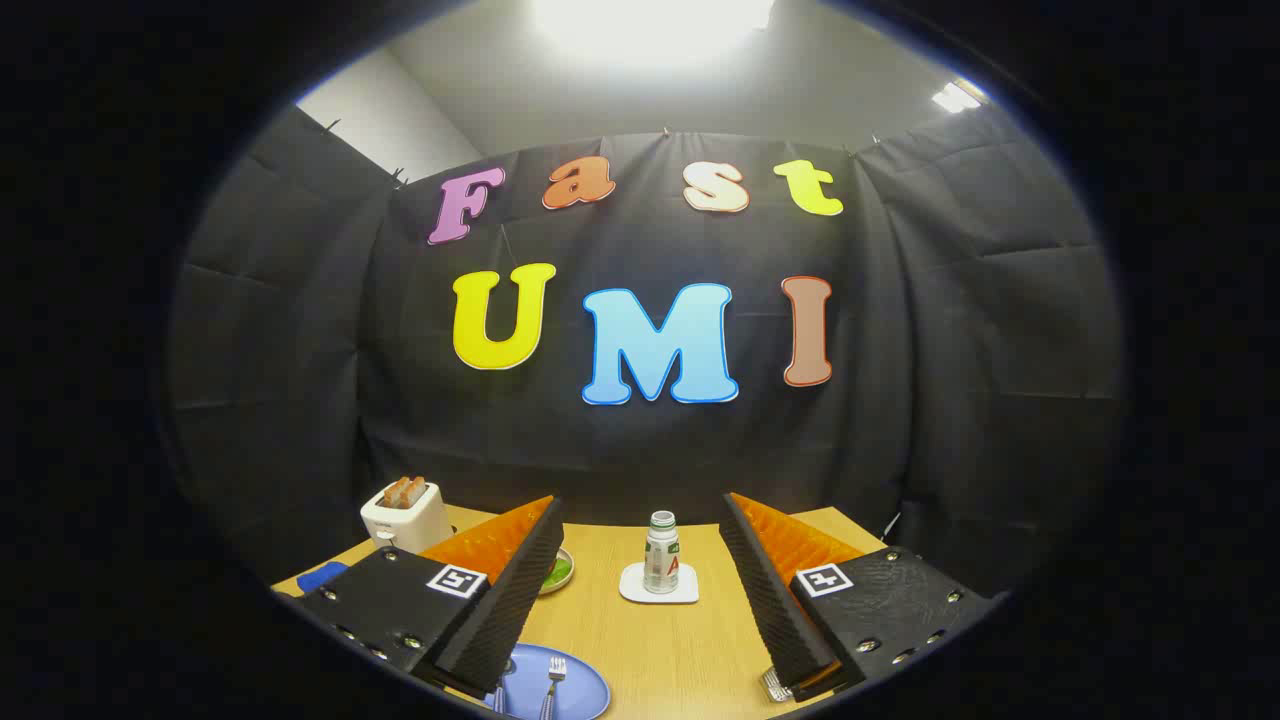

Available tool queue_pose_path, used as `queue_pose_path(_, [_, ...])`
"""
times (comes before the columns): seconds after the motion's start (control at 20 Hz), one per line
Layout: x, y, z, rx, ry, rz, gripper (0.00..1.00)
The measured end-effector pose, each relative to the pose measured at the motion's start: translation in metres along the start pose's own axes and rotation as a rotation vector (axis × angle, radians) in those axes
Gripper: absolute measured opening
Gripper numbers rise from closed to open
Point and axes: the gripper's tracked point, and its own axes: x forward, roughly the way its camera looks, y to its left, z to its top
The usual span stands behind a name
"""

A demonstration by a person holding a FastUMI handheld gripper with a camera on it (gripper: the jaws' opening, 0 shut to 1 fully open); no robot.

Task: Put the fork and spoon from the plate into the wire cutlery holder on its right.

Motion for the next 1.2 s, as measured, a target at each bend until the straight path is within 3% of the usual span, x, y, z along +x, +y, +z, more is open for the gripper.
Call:
queue_pose_path(0.7, [-0.012,0.043,-0.014,-0.086,0.006,0.086,0.97])
queue_pose_path(0.95, [-0.018,0.063,-0.046,-0.121,0.097,0.129,0.97])
queue_pose_path(1.2, [-0.022,0.078,-0.094,-0.109,0.268,0.171,0.97])
